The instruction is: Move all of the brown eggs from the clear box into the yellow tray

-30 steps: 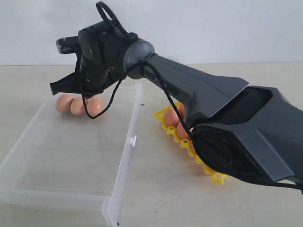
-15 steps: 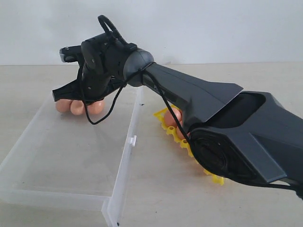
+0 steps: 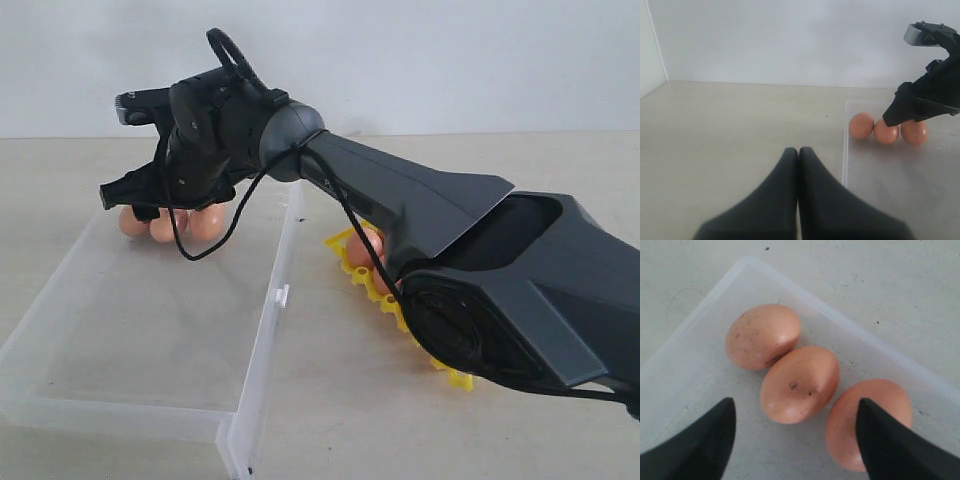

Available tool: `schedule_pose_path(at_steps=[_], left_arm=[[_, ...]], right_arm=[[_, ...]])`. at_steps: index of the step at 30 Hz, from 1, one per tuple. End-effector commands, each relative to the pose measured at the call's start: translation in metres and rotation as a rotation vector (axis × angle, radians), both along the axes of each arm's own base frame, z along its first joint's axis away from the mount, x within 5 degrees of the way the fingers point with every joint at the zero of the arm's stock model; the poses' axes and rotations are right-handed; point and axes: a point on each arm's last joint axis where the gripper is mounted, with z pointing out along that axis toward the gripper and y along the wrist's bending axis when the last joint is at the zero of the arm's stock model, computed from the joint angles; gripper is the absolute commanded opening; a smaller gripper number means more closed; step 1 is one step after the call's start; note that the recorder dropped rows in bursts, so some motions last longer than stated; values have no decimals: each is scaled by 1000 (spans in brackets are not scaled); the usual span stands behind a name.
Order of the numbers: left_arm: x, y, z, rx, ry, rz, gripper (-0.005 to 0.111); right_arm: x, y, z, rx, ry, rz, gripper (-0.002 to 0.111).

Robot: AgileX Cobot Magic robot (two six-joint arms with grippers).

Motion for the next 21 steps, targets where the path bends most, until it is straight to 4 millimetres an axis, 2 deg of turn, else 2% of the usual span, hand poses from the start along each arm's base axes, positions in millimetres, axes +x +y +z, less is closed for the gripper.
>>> schedule_pose_path(at_steps=[1, 4, 9, 15, 21], left_arm=[[0, 0, 2, -4, -9, -6, -4], [0, 0, 2, -4, -9, -6, -4], [0, 0, 2, -4, -9, -6, -4], [0, 0, 2, -4, -9, -6, -4], [0, 0, 2, -4, -9, -6, -4]], right_arm=[[0, -4, 3, -11, 26, -42, 68], [1, -5, 3, 9, 46, -103, 66], [2, -5, 7, 22, 40, -108, 66], [5, -6, 41, 140, -35, -177, 66], [6, -20, 29, -8, 8, -272, 66]])
